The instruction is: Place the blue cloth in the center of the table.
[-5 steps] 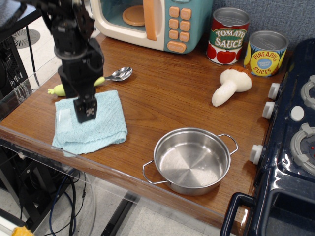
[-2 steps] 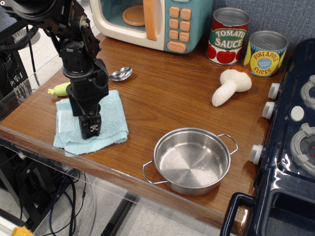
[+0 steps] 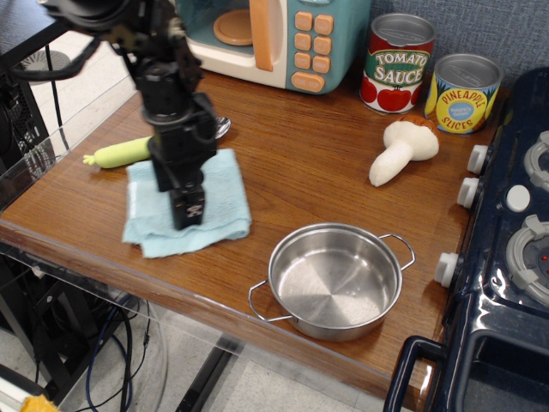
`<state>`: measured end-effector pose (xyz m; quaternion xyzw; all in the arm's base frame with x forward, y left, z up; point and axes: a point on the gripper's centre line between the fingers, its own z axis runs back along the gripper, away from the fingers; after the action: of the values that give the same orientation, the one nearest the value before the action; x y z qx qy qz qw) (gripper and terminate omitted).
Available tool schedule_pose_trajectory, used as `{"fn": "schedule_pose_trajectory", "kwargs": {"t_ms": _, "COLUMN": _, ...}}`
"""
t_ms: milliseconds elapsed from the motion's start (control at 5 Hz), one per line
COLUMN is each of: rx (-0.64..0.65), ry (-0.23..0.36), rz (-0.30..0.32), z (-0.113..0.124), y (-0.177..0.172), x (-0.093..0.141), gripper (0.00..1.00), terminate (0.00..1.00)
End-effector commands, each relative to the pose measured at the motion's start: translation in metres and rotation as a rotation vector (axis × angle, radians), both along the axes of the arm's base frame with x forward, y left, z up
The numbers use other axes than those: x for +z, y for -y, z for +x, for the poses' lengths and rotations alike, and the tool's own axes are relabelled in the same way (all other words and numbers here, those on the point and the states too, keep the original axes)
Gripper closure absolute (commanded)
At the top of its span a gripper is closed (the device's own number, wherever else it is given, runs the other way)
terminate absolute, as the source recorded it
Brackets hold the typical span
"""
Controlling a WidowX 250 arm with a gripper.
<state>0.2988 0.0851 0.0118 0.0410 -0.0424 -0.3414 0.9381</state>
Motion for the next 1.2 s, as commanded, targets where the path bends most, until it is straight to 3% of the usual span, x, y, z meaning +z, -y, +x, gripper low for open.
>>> {"fn": "schedule_pose_trajectory", "kwargs": {"t_ms": 0, "rx": -0.041, "ry": 0.049, "rz": -0.031, "z": 0.043, "y": 0.038, "x": 0.011, "gripper": 0.00, "terminate": 0.00}}
{"fn": "schedule_pose_trajectory", "kwargs": {"t_ms": 600, "rx": -0.043, "ry": 0.079, "rz": -0.135, "z": 0.112, "y": 0.065, "x": 0.016, "gripper": 0.00, "terminate": 0.00}}
{"fn": "schedule_pose_trajectory", "kwargs": {"t_ms": 1000, "rx": -0.055, "ry": 0.111, "rz": -0.175, "z": 0.118, "y": 0.072, "x": 0.035, "gripper": 0.00, "terminate": 0.00}}
